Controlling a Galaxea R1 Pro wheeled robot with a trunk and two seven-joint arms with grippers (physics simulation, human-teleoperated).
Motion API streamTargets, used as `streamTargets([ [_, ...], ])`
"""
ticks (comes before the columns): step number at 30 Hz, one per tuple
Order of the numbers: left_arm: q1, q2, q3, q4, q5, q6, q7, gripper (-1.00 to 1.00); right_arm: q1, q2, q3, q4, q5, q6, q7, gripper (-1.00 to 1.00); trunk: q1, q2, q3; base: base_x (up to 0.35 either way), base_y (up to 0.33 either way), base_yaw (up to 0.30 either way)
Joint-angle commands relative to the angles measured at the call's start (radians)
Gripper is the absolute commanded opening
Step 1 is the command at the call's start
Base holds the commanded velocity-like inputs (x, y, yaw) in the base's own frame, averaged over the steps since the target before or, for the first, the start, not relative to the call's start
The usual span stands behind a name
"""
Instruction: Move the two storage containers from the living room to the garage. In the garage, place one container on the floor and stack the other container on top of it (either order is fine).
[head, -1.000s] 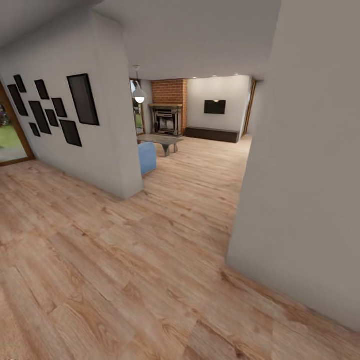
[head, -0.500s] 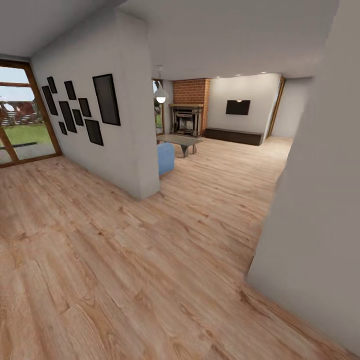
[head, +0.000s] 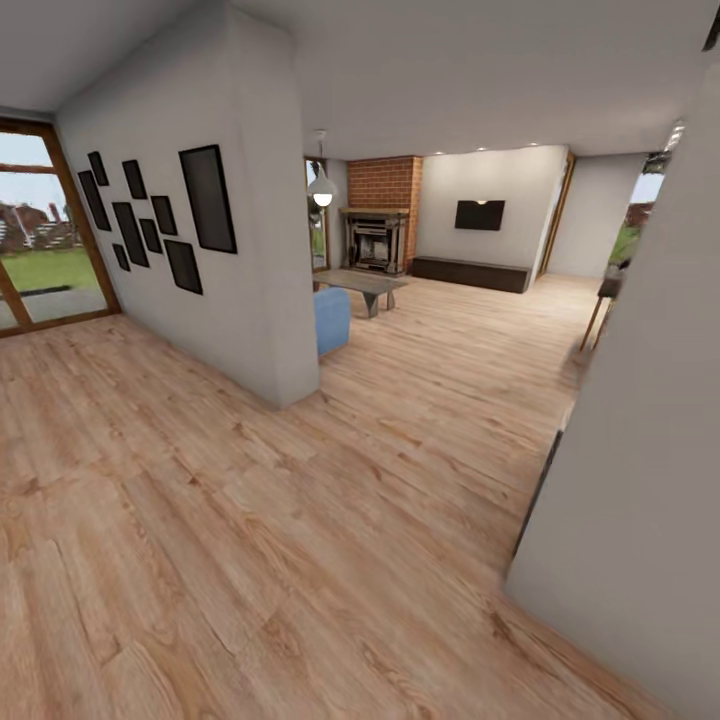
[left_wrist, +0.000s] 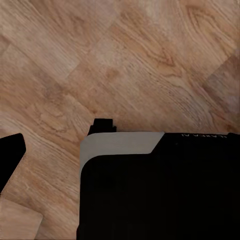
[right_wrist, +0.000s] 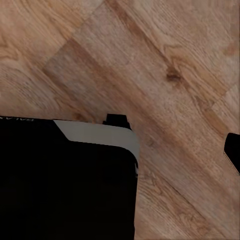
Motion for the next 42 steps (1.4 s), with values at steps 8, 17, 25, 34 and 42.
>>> streamTargets([
  [8, -0.001, 0.000, 0.000, 0.000, 0.005, 0.002, 0.001, 1.00, -0.001, 0.001, 0.008, 0.003, -0.009, -0.006, -0.001, 1.00, 0.001, -0.001, -0.001, 0.319, 0.000, 0.000],
  [17, -0.002, 0.000, 0.000, 0.000, 0.005, 0.002, 0.001, 1.00, -0.001, 0.000, 0.008, 0.003, -0.009, -0.006, -0.001, 1.00, 0.001, -0.001, -0.001, 0.322, 0.000, 0.000],
  [25, -0.001, 0.000, 0.001, 0.000, 0.005, 0.002, 0.001, 1.00, -0.001, 0.001, 0.008, 0.003, -0.009, -0.006, -0.001, 1.00, 0.001, -0.001, -0.001, 0.322, 0.000, 0.000],
  [34, -0.001, 0.000, 0.000, 0.000, 0.005, 0.002, 0.002, 1.00, -0.001, 0.001, 0.008, 0.003, -0.009, -0.006, -0.001, 1.00, 0.001, -0.001, -0.001, 0.322, 0.000, 0.000],
  [42, -0.001, 0.000, 0.000, 0.000, 0.005, 0.002, 0.001, 1.00, -0.001, 0.000, 0.008, 0.003, -0.009, -0.006, -0.001, 1.00, 0.001, -0.001, -0.001, 0.322, 0.000, 0.000],
])
